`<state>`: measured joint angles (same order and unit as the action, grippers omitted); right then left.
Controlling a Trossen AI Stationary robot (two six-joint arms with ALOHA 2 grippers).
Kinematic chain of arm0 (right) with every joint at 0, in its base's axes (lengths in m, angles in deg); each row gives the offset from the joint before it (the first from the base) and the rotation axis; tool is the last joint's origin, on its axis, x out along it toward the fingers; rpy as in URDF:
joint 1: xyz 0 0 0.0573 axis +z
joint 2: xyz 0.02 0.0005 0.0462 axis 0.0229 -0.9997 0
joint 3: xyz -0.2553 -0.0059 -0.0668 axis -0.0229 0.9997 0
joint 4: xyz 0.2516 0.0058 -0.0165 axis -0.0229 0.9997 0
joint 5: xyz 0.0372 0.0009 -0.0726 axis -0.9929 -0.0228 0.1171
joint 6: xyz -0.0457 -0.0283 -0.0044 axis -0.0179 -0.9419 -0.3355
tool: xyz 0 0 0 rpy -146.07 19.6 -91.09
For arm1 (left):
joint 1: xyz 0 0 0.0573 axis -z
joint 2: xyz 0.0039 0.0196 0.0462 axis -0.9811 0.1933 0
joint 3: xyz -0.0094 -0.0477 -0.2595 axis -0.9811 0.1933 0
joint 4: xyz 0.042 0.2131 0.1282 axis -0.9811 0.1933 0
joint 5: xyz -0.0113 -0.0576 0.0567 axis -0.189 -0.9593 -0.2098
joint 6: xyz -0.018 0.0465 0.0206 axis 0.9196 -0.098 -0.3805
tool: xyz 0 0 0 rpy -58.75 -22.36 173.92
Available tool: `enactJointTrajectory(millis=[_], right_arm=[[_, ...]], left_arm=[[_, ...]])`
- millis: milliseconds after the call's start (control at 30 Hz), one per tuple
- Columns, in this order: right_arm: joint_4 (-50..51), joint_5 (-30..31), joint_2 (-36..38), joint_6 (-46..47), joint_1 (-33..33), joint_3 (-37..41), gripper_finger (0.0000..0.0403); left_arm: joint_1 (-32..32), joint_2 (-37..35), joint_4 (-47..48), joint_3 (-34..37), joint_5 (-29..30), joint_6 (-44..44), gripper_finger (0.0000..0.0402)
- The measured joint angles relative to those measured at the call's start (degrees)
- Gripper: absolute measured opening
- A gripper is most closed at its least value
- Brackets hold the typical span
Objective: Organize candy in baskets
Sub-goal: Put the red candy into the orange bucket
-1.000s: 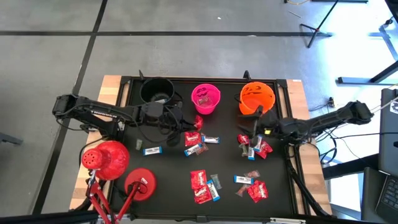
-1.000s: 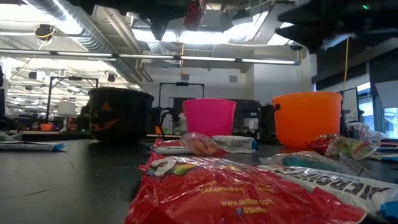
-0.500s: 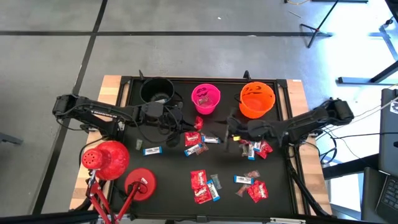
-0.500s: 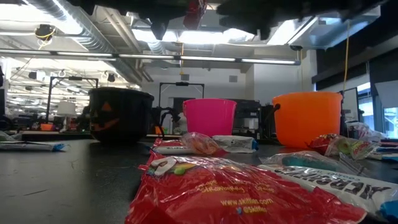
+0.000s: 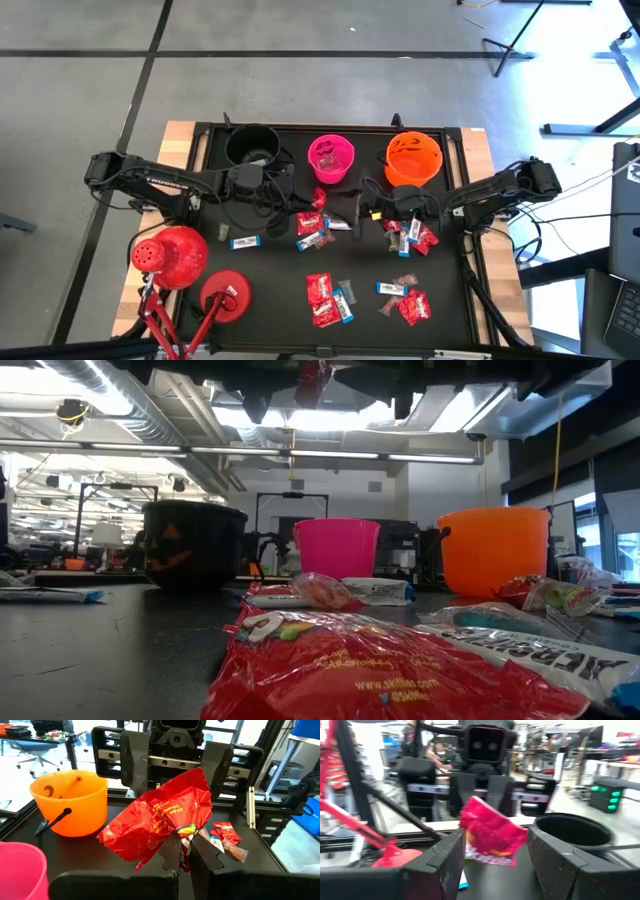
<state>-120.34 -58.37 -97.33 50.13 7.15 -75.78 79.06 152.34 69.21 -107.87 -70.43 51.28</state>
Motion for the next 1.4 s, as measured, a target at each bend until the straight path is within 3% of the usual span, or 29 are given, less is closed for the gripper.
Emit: enactJointTrajectory(millis=[267,600,733,1033,1200,1400], right_arm=[[-3.4,-2.7,-3.2,0.5,0.0,0.0,0.0214],[-8.5,-5.6,-5.5,0.7,-0.3,-0.4,0.0210],[-6.5,-8.1,-5.5,0.3,-0.3,-2.5,0.0173],[-2.3,-9.9,-5.5,-0.2,-0.3,-4.4,0.0020],[-2.3,-9.5,-5.5,-0.2,-0.3,-4.5,0.0023],[-2.2,-8.8,-5.2,-0.2,-0.4,-4.5,0.0007]], left_arm=[[0.4,0.0,-0.3,0.0,-5.4,0.3,0.0006],[2.6,0.0,-0.5,0.0,-6.5,0.4,0.0006],[2.6,-0.2,-0.9,0.0,-7.2,0.5,0.0006],[2.6,-0.1,-0.4,0.0,-7.3,2.2,0.0006],[2.6,-0.1,-0.5,0.0,-7.0,3.1,0.0030],[2.6,-0.5,0.1,0.0,-5.3,3.0,0.0101]])
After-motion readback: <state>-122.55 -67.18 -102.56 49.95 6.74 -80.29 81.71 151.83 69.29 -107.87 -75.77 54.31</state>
